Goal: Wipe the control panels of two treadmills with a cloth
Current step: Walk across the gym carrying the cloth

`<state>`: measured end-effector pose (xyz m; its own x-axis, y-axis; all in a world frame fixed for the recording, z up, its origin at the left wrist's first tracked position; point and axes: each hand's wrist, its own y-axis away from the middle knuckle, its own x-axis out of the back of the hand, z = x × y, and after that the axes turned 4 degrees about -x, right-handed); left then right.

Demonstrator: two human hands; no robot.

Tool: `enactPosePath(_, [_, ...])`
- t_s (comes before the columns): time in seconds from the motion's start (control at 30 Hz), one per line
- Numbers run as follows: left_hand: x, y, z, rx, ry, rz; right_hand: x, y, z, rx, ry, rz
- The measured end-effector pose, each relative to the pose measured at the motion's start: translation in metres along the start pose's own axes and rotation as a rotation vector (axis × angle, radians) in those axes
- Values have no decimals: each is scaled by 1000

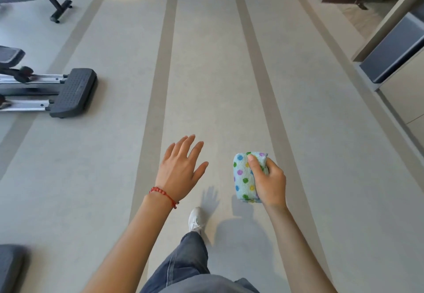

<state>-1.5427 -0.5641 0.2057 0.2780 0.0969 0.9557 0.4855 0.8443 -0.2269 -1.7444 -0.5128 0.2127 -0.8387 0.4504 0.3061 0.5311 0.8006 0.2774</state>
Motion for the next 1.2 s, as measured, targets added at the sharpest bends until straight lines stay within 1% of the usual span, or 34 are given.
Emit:
enactPosePath(0.13, [-7, -86, -40, -30, -11, -30, -32, -77, -41, -7, -8, 6])
enactPosePath(0.23, [-12, -148, -60, -67, -1, -28, -45, -126, -68, 7, 29, 40])
enactPosePath(0.47, [-44, -274, -83, -111, 20, -59, -57, -237, -97, -19, 15, 69])
enactPosePath(0.67, [-85, -393, -87, -135, 10, -52, -55, -358, -125, -9, -5, 94])
enactPosePath(0.87, [-103, -513, -79, -148, 27, -61, -37, -472, -165, -29, -9, 119])
enactPosePath(1.07, [-120, -619, -76, -206, 41, -47, -28, -561, -195, -50, -19, 167])
enactPosePath(1.2, [-141, -690, -79, -281, 54, -60, -28, -616, -207, -72, -27, 216])
